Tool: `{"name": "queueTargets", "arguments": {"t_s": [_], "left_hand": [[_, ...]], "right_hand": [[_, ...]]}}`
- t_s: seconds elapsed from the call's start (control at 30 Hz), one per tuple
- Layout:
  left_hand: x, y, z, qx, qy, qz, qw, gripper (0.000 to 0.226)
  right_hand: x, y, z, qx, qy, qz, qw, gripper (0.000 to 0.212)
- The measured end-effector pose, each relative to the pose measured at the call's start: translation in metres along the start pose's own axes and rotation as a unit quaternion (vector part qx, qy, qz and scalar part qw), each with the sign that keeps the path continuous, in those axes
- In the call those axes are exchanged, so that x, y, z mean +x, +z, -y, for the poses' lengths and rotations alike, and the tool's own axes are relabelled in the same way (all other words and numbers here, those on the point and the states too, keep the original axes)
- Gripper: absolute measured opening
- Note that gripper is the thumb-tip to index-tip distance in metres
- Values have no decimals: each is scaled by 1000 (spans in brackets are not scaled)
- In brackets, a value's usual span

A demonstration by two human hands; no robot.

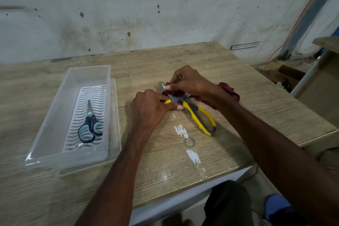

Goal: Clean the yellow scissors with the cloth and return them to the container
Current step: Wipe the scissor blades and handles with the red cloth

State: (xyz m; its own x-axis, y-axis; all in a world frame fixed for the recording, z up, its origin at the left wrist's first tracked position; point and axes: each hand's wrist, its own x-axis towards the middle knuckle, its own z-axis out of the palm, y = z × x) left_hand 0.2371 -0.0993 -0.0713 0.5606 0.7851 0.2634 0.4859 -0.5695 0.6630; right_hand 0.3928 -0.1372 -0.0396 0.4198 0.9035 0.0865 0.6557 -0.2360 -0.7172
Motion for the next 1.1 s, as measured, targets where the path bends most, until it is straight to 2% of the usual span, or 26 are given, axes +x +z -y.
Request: {"name": "queueTargets", "arguments": {"t_s": [0.07, 0.23, 0.33, 0.57, 0.7, 0.87, 1.03, 1.1], "left_hand": [[0, 0, -1, 3, 0, 2, 1000, 54], [-3, -3, -6, 23, 18, 15, 999, 47], [-5, -3, -4, 23, 8, 7, 1000, 45], [-2, -3, -5, 7, -8, 4, 1000, 50], [-1, -2, -4, 25, 7, 7, 1000, 50], [-6, -3, -7, 34, 19, 10, 999, 42], [-7, -2, -7, 19, 6, -13, 1000, 46], [-5, -1, -7, 23, -8, -20, 1000, 51]], "right_hand": [[-8, -4, -2, 19, 2, 14, 1000, 19], [9, 10, 5, 15, 17, -50, 999, 16], [17, 18, 11, 45, 39, -55, 997, 17], [-1, -6, 4, -16, 27, 69, 997, 25], [7, 0, 15, 8, 39, 47, 998, 21], [21, 19, 14, 71, 53, -75, 993, 19], [22, -10, 12, 62, 60, -32, 996, 18], [9, -22, 6, 100, 50, -8, 994, 18]]}}
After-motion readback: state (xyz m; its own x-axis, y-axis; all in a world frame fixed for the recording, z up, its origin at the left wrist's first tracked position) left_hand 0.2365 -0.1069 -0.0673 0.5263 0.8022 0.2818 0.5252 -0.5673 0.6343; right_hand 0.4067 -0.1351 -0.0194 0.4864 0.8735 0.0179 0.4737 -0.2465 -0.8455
